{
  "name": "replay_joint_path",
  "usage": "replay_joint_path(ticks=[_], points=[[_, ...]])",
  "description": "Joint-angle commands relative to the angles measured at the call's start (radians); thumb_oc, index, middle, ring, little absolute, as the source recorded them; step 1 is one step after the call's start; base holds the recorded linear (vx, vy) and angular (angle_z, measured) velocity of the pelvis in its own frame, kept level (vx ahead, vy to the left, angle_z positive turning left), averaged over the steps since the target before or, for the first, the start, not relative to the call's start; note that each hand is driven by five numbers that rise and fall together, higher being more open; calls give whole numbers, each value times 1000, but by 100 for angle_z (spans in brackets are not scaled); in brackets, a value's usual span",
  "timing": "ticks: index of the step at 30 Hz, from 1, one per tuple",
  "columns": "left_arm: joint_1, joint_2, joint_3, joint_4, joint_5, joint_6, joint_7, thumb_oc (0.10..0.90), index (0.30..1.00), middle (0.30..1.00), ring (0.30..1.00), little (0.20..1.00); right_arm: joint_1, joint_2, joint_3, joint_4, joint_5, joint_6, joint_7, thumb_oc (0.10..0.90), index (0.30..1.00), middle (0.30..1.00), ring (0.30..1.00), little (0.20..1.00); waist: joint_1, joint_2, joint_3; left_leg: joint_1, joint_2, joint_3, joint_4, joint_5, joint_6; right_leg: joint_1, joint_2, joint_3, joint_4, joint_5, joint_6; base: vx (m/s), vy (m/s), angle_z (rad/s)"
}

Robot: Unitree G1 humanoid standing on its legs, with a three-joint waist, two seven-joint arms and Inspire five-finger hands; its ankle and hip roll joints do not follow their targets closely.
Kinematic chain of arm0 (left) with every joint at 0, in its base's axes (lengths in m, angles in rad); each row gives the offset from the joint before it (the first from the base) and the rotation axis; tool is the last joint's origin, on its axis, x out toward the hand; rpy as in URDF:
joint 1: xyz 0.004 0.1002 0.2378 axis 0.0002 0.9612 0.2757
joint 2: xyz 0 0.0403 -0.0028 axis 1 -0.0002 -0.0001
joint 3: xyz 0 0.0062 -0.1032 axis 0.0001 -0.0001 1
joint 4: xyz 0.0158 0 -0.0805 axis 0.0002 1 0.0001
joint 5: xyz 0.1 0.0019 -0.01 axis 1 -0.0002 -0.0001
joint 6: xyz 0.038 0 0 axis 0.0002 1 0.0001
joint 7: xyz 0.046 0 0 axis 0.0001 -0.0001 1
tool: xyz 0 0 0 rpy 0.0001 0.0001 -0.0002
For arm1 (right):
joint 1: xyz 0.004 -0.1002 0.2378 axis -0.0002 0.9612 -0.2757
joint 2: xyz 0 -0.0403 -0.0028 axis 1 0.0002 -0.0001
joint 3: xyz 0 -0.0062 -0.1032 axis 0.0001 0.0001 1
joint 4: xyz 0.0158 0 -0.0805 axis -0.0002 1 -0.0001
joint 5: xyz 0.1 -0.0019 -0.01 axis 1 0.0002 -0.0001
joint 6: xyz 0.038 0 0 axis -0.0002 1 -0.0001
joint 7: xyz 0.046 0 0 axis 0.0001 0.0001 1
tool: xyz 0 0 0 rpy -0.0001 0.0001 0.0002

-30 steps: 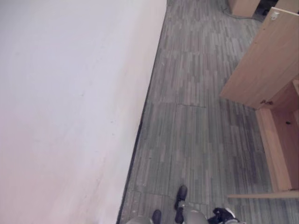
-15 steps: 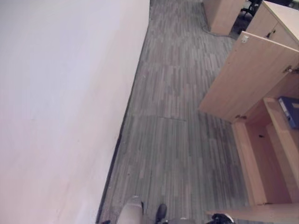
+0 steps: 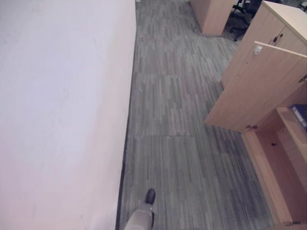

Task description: Put the empty folder in the office cabinet

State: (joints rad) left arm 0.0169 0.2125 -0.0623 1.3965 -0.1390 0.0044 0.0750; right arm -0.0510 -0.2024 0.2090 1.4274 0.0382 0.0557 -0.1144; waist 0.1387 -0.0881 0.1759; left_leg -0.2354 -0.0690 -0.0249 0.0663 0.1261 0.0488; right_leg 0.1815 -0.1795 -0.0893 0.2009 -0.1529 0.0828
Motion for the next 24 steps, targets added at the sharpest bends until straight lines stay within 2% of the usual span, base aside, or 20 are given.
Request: replay_joint_path(ticks=[1, 2, 3, 4, 5, 6, 7, 8, 9, 12, 14, 15, 16, 19, 21, 22, 24], points=[[28, 42, -18, -26, 36, -10, 50, 800, 900, 900, 900, 900, 23, -75, -3, -25, -19, 18, -7, 800, 900, 900, 900, 900, 14, 54, -61, -56, 15, -28, 13, -51, -4, -90, 30, -13, 139, 80, 17, 304, 327, -26], [29, 44, -21, -29, 38, -10, 50, 800, 900, 900, 900, 900, 10, -78, -3, -39, -18, 17, -7, 800, 900, 900, 900, 900, 11, 62, -63, -45, 1, -14, 22, -70, 15, -120, 6, -19, 221, 146, 23, 274, 310, -13], [30, 47, -21, -30, 38, -9, 50, 800, 900, 900, 900, 900, 6, -78, -4, -46, -13, 16, -8, 800, 900, 900, 900, 900, 9, 67, -61, -25, -7, -8, 20, -82, 26, -136, -9, -30, 278, 166, 20, 173, 211, 5], [30, 46, -21, -30, 38, -9, 50, 800, 900, 900, 900, 900, 6, -78, -4, -46, -13, 16, -8, 800, 900, 900, 900, 900, 9, 68, -62, -27, -5, -9, 20, -81, 26, -138, -7, -30, 277, 168, 19, 253, 290, 32], [37, 52, -20, -28, 37, -3, 50, 800, 900, 900, 900, 900, -4, -73, 0, -79, -3, 9, -11, 800, 900, 900, 900, 900, 1, 82, -57, 38, -26, 12, 7, -109, 52, -169, -54, -86, 389, 216, 17, 335, 302, 34], [46, 55, -10, -25, 30, -1, 53, 800, 900, 900, 900, 900, -12, -66, 7, -102, -2, 4, -11, 800, 900, 900, 900, 900, 4, 80, -52, 83, -39, 17, -5, -136, 59, -178, -88, -121, 434, 213, 26, 420, 354, 21], [50, 59, 1, -24, 19, 0, 55, 800, 900, 900, 900, 900, -20, -60, 20, -122, -2, 0, -11, 800, 900, 900, 900, 900, 6, 84, -50, 114, -39, 19, -24, -140, 62, -191, -100, -157, 448, 207, 26, 236, 141, -5], [50, 59, 2, -24, 19, 0, 55, 800, 900, 900, 900, 900, -20, -60, 20, -122, -2, 0, -11, 800, 900, 900, 900, 900, 6, 83, -49, 115, -40, 19, -24, -140, 62, -190, -101, -157, 448, 206, 26, 225, 88, -31], [51, 64, 21, -22, 4, -1, 59, 800, 900, 900, 900, 900, -42, -54, 42, -160, -3, -9, -8, 800, 900, 900, 900, 900, 12, 95, -42, 159, -24, 23, -59, -145, 58, -230, -99, -230, 415, 142, 14, 194, 28, -55], [55, 63, 36, -23, -7, -2, 63, 800, 900, 900, 900, 900, -79, -57, 61, -208, -7, -17, -6, 800, 900, 900, 900, 900, 17, 111, -15, 195, 7, 50, -70, -157, 41, -288, -86, -346, 287, 98, 16, 162, -26, -51], [59, 57, 43, -23, -9, -2, 66, 800, 900, 900, 900, 900, -95, -60, 73, -228, -13, -18, -6, 800, 900, 900, 900, 900, 19, 113, 0, 227, 23, 83, -79, -171, 26, -319, -75, -420, 154, 121, 33, 96, -65, -55], [59, 57, 44, -22, -9, -2, 67, 800, 900, 900, 900, 900, -95, -60, 73, -228, -13, -17, -6, 800, 900, 900, 900, 900, 20, 115, 1, 229, 26, 84, -80, -172, 24, -315, -70, -421, 147, 124, 31, 122, -112, -65], [62, 51, 54, -22, -2, 2, 66, 800, 900, 900, 900, 900, -108, -65, 78, -234, -19, -14, -7, 800, 900, 900, 900, 900, 26, 112, 10, 252, 36, 111, -88, -184, 12, -332, -72, -484, 12, 173, 53, 118, -132, -57], [58, 51, 75, -15, 8, 4, 68, 800, 900, 900, 900, 900, -105, -67, 70, -234, -23, -6, -13, 800, 900, 900, 900, 900, 29, 104, 25, 278, 50, 132, -94, -197, -11, -352, -67, -511, -148, 246, 79, 177, -190, -33], [55, 60, 94, -9, 11, 3, 72, 800, 900, 900, 900, 900, -94, -66, 64, -227, -18, -5, -12, 800, 900, 900, 900, 900, 32, 84, 28, 295, 48, 140, -101, -213, -23, -337, -66, -511, -221, 271, 92, 215, -205, -32], [59, 63, 100, -1, 17, 4, 77, 800, 900, 900, 900, 900, -87, -63, 64, -220, -16, -6, -14, 800, 900, 900, 900, 900, 40, 72, 22, 309, 43, 149, -119, -221, -27, -315, -70, -540, -244, 287, 96, 256, -181, -41], [57, 62, 105, 7, 11, 7, 83, 800, 900, 900, 900, 900, -71, -57, 61, -200, -15, -3, -18, 800, 900, 900, 900, 900, 33, 61, 9, 340, 50, 160, -147, -225, -34, -316, -86, -560, -197, 296, 96, 289, -164, -39]])
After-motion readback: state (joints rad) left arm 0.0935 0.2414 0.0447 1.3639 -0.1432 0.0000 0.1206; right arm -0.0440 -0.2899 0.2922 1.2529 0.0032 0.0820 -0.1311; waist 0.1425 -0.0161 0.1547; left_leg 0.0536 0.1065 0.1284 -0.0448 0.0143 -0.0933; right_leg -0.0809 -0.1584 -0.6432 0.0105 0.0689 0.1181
